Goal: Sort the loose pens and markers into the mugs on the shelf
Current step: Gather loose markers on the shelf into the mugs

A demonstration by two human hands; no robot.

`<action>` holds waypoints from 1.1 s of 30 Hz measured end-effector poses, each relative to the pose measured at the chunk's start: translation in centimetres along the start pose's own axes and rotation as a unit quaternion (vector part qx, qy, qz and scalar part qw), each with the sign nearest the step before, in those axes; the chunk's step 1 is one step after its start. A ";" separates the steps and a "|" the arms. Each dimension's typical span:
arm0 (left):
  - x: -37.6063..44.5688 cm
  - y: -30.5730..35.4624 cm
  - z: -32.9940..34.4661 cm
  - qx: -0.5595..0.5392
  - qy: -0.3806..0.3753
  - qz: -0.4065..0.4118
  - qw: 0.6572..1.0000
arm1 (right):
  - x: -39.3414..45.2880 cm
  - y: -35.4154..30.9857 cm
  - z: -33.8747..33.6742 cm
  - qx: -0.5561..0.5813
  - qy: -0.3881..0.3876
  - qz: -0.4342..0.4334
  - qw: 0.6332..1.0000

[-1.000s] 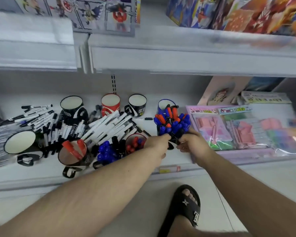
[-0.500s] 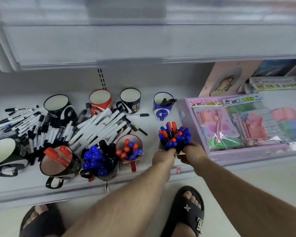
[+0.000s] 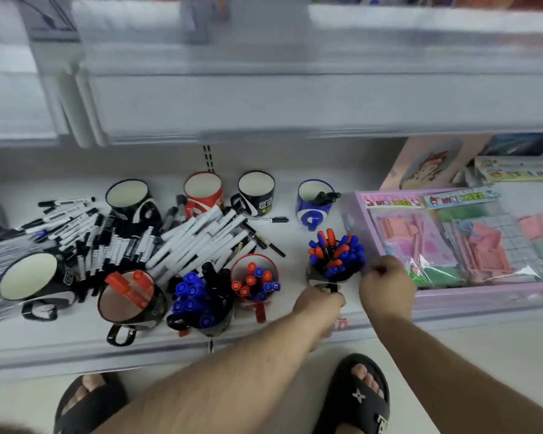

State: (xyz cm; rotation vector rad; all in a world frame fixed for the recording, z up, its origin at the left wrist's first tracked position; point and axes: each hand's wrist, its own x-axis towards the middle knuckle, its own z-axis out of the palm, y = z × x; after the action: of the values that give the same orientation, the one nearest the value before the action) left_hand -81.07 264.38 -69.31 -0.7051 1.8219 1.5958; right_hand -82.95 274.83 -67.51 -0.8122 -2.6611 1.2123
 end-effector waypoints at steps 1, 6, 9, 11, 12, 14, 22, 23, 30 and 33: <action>-0.8 0.3 -0.9 0.007 -0.015 0.011 1.000 | -0.9 -1.1 -0.1 0.024 0.003 -0.035 0.999; -4.6 2.4 -7.8 0.054 0.010 0.147 0.988 | -3.7 -6.6 2.2 0.084 -0.080 -0.158 0.981; -5.2 2.6 -13.3 0.174 0.158 0.247 0.940 | -4.2 -8.5 3.5 0.019 -0.161 -0.230 0.960; -5.1 1.6 -17.5 0.249 0.254 0.263 0.897 | -4.1 -9.4 4.2 -0.089 -0.256 -0.277 0.922; -4.9 0.8 -19.5 0.267 0.283 0.246 0.888 | -4.3 -9.9 4.6 -0.176 -0.307 -0.295 0.888; -4.4 -1.1 -22.6 0.288 0.293 0.187 0.892 | -4.8 -10.7 5.9 -0.370 -0.361 -0.315 0.796; -2.9 -6.3 -22.6 0.393 0.161 0.121 0.897 | -7.8 -12.6 13.3 -0.569 -0.357 -0.311 0.672; -2.5 -6.8 -22.3 0.370 0.152 0.118 0.909 | -8.0 -12.2 13.8 -0.577 -0.339 -0.320 0.670; -1.1 -8.2 -19.9 0.250 0.178 0.155 0.939 | -6.1 -10.4 13.2 -0.526 -0.294 -0.378 0.703; -0.9 -7.9 -18.3 0.216 0.194 0.168 0.942 | -5.2 -9.7 12.5 -0.539 -0.290 -0.371 0.698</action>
State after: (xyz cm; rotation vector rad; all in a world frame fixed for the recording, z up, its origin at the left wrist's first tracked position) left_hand -76.46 245.15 -72.34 -0.5469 2.5930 1.2311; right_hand -86.47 258.58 -68.26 0.8209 -3.4393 -0.4968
